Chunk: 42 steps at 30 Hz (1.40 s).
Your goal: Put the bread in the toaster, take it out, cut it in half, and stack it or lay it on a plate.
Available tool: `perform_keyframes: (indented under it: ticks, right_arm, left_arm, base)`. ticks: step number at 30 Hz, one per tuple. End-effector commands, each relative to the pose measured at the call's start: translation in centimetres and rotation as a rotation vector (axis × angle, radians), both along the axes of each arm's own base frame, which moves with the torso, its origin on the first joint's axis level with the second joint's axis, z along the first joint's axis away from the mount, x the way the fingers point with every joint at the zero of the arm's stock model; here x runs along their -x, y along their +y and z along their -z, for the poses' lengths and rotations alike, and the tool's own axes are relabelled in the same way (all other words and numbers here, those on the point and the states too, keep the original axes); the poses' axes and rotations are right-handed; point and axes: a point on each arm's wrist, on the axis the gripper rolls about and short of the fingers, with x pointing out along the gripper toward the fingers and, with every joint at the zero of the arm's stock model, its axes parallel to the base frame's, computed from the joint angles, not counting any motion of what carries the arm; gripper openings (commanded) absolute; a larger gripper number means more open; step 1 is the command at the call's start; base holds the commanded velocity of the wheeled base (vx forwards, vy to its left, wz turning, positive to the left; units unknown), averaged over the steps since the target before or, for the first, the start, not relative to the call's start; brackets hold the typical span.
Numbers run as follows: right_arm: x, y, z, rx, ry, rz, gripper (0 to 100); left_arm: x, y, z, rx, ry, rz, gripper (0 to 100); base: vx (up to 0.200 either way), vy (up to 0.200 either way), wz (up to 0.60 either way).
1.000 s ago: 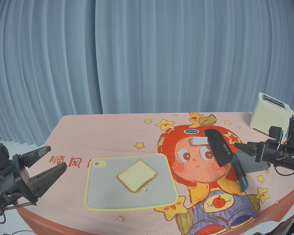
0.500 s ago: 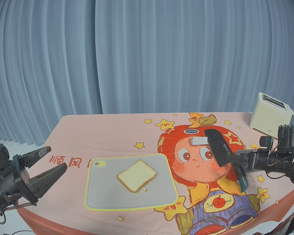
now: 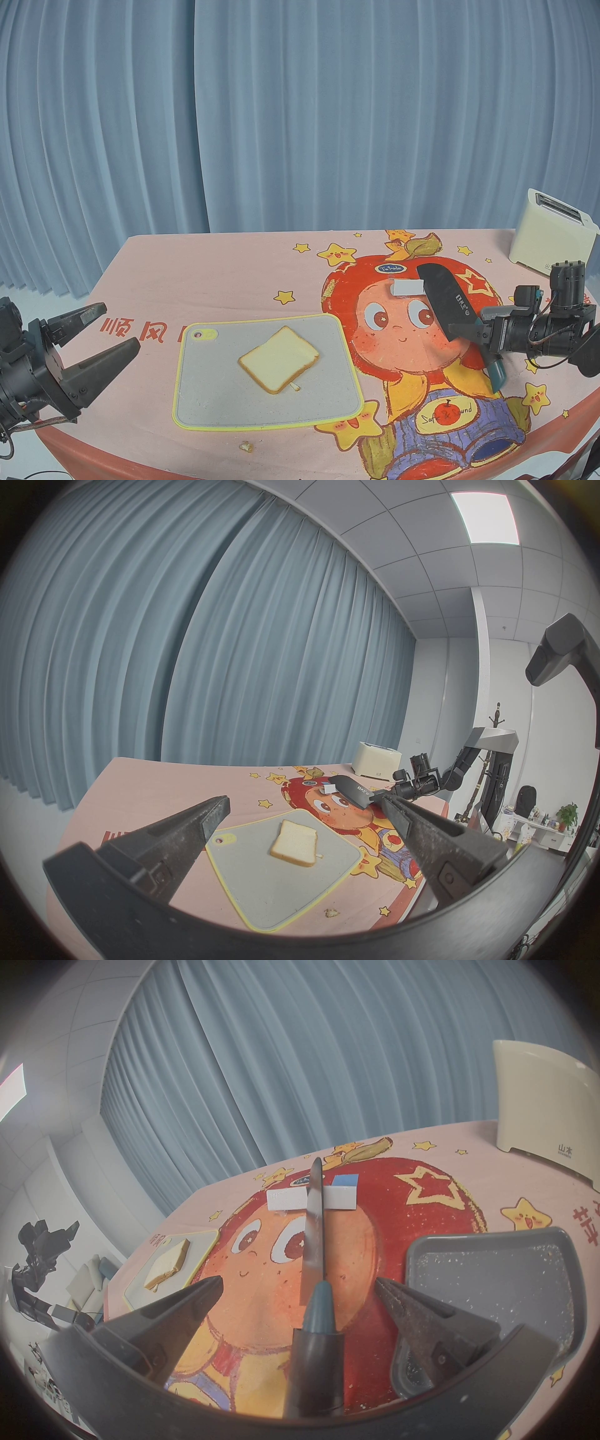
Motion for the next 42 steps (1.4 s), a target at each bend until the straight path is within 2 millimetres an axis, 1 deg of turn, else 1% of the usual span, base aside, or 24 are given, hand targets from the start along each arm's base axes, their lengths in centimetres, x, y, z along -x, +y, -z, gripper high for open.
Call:
perform_keyframes:
  ticks: [1, 32, 33, 42]
  right_arm:
    - [-0.13, 0.43, 0.75, 0.003, 0.032, -0.016, 100]
    - [0.05, 0.62, 0.84, 0.004, 0.037, -0.024, 100]
    - [0.09, 0.61, 0.88, 0.005, 0.04, -0.024, 0]
    - [0.4, 0.97, 0.41, -0.002, 0.023, -0.038, 0]
  left_arm:
    - [-0.02, -0.01, 0.06, 0.0, 0.003, 0.0, 100]
    - [-0.04, -0.02, 0.14, -0.002, 0.007, 0.0, 100]
    - [-0.04, -0.02, 0.14, -0.002, 0.007, 0.0, 100]
    - [0.01, 0.0, 0.05, 0.0, 0.001, 0.0, 100]
  base:
    - [0.0, 0.0, 0.0]
    - [0.0, 0.0, 0.0]
    - [0.0, 0.0, 0.0]
    - [0.0, 0.0, 0.0]
